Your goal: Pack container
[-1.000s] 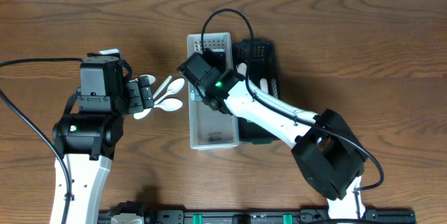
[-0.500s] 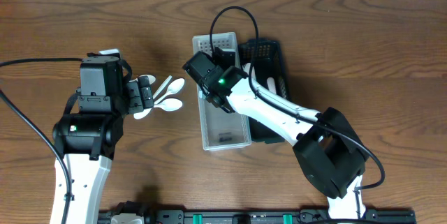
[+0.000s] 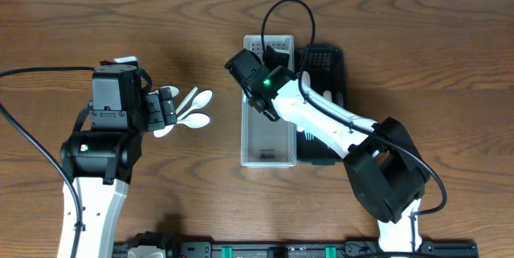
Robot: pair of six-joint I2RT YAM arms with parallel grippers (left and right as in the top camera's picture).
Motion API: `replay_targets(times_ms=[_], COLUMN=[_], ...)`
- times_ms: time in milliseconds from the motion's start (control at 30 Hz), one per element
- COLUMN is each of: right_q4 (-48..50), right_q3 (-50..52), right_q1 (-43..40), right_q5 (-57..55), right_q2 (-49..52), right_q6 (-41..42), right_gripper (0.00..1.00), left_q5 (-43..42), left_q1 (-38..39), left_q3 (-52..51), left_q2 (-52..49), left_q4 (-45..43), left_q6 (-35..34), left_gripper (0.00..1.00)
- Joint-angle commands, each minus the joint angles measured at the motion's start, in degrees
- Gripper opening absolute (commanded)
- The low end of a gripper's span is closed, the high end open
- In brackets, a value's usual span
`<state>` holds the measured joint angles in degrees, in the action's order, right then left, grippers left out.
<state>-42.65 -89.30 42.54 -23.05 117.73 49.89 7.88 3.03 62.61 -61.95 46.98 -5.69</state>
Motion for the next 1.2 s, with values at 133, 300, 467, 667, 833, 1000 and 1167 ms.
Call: replay_targets(times_ms=[133,300,467,667,833,1000,1167], right_q4=[0.2,-2.1,-8.4,-20.2,-27.8,-30.1,-31.1], right_q3=[-3.4,-3.6,-3.6,-3.6,-3.2,-1.8,-0.7], right_q1=[0.3,-2.0,-9.1,-22.6,-36.6,-49.4,-58.4], right_q5=[-6.1,-4.9,-3.7,-3.7,0.5,2.5,2.5], right_q2=[-8.8,-21.6,-31.4,-35.7,-34.8,-33.4,-33.1], right_q6=[-17.9,-20.3,-20.4,-17.9,-15.2,-15.2,-15.2], right_gripper=[0.92,0.99,0.99,0.99,0.99,0.99,0.99], left_q5=[0.1,0.1,0.1,-2.4,-7.5,-7.5,-7.5], left_q1=[-0.3,-0.3,-0.3,-0.3,-0.3,-0.3,-0.3], left_q3=[0.9,0.9,0.9,0.9,0.9,0.9,0.9], left_q2=[-0.2,-0.2,-0.2,-0.2,-0.1,-0.1,-0.2], left_q4=[0.2,0.2,0.2,0.5,6.8,11.1,13.4], left_q6=[0.9,0.9,0.9,-3.5,-4.7,-4.7,-4.7], left_gripper=[0.98,0.98,0.98,0.98,0.98,0.98,0.98])
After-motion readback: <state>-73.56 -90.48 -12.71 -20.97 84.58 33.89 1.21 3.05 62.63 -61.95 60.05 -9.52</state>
